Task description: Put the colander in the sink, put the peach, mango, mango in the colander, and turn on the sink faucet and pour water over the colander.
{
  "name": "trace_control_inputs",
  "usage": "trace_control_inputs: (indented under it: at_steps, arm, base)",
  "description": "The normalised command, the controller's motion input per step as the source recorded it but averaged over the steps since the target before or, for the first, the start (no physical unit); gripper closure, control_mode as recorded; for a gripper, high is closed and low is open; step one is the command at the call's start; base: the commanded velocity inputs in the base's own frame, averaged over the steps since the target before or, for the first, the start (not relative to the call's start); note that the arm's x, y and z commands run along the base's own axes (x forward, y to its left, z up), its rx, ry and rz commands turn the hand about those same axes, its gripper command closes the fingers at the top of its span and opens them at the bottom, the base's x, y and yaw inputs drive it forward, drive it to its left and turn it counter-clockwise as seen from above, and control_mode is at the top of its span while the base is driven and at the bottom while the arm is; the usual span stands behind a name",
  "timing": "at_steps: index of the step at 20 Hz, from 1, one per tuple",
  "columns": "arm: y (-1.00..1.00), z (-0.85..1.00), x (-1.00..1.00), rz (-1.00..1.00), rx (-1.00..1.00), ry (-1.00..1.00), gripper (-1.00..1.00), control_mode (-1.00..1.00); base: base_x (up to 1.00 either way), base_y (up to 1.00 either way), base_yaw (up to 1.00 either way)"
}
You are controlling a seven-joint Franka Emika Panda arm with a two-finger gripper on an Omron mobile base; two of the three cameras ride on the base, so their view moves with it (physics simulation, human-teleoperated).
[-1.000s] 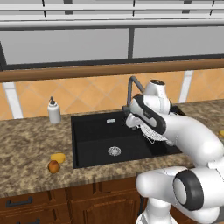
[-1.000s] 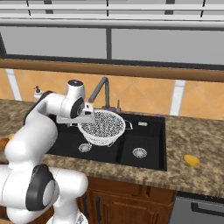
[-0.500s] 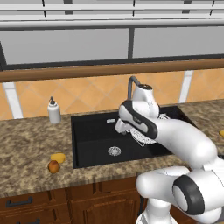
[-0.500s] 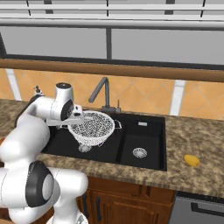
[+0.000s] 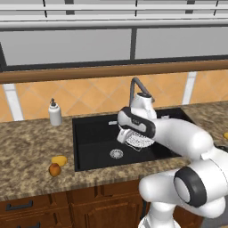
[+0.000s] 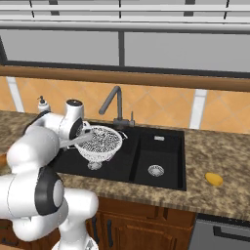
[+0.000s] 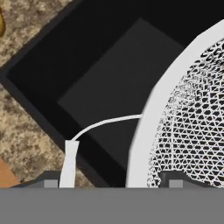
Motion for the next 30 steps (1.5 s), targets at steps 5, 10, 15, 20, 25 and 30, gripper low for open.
trace_control_inputs:
  at_steps: [5, 10, 15, 20, 25, 30]
  arm:
    - [0.02, -0.22, 0.19, 0.13, 0.0, 0.0, 1.0, -1.0]
    - [0.0, -0.27, 0.11, 0.01, 0.0, -0.03, 1.0, -1.0]
    - [0.0, -0.24, 0.03, 0.0, 0.0, -0.02, 1.0, -1.0]
    - [0.0, -0.26, 0.01, 0.0, 0.0, 0.0, 1.0, -1.0]
    - [0.0, -0.28, 0.14, 0.0, 0.0, -0.04, 1.0, -1.0]
    - [0.0, -0.19, 0.3, 0.0, 0.0, -0.05, 1.0, -1.0]
  base:
    - [0.0, 0.0, 0.0]
    - [0.0, 0.0, 0.0]
    - [0.0, 0.0, 0.0]
    - [0.0, 0.0, 0.0]
    - [0.0, 0.0, 0.0]
    - [0.0, 0.0, 0.0]
